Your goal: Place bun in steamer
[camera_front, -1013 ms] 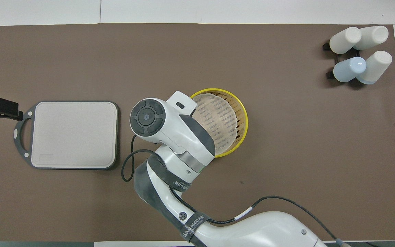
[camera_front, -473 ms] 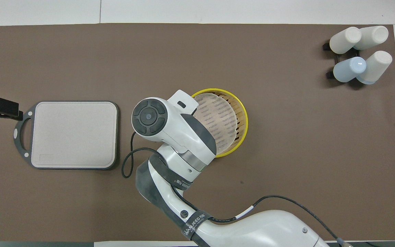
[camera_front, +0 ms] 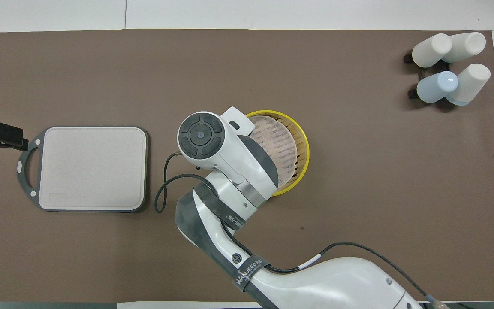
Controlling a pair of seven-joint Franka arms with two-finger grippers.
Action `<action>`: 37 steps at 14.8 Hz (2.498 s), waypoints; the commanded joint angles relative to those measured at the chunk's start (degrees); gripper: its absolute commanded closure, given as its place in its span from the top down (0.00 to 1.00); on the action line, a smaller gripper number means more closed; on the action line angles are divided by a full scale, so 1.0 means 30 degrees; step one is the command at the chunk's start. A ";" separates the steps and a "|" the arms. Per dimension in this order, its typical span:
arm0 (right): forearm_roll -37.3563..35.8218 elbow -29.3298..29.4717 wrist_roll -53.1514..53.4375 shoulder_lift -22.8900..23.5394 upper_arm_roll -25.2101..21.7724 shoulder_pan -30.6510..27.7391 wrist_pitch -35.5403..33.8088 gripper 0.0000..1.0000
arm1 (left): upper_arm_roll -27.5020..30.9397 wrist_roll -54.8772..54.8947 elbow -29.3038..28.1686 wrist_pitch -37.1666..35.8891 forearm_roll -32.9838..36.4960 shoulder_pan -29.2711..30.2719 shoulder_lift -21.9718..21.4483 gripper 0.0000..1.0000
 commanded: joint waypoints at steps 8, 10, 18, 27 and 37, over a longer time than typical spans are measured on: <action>0.0249 -0.0199 -0.0854 -0.2435 0.0071 -0.2191 -0.0615 1.00 | 0.0076 0.0174 -0.0020 -0.0095 -0.0292 -0.0082 -0.0183 1.00; 0.0248 -0.0199 -0.2657 -0.3636 0.0100 -0.3772 -0.2514 1.00 | 0.0075 0.0203 -0.0049 -0.0066 -0.0292 -0.0111 -0.0183 1.00; 0.0249 -0.2041 -1.1624 -0.8765 0.0042 -0.9985 -0.9322 1.00 | 0.0075 0.0086 -0.0078 -0.0066 -0.0321 -0.0111 -0.0183 1.00; 0.0249 -0.5502 -1.2895 -1.1232 0.0071 -1.1983 -0.7366 1.00 | 0.0046 0.0115 -0.0166 0.0022 -0.0321 -0.0111 -0.0212 1.00; 0.0191 -0.5385 -1.4533 -1.0850 -0.0134 -1.3007 -0.7477 1.00 | 0.0075 0.0145 -0.0196 0.0021 -0.0321 -0.0141 -0.0212 1.00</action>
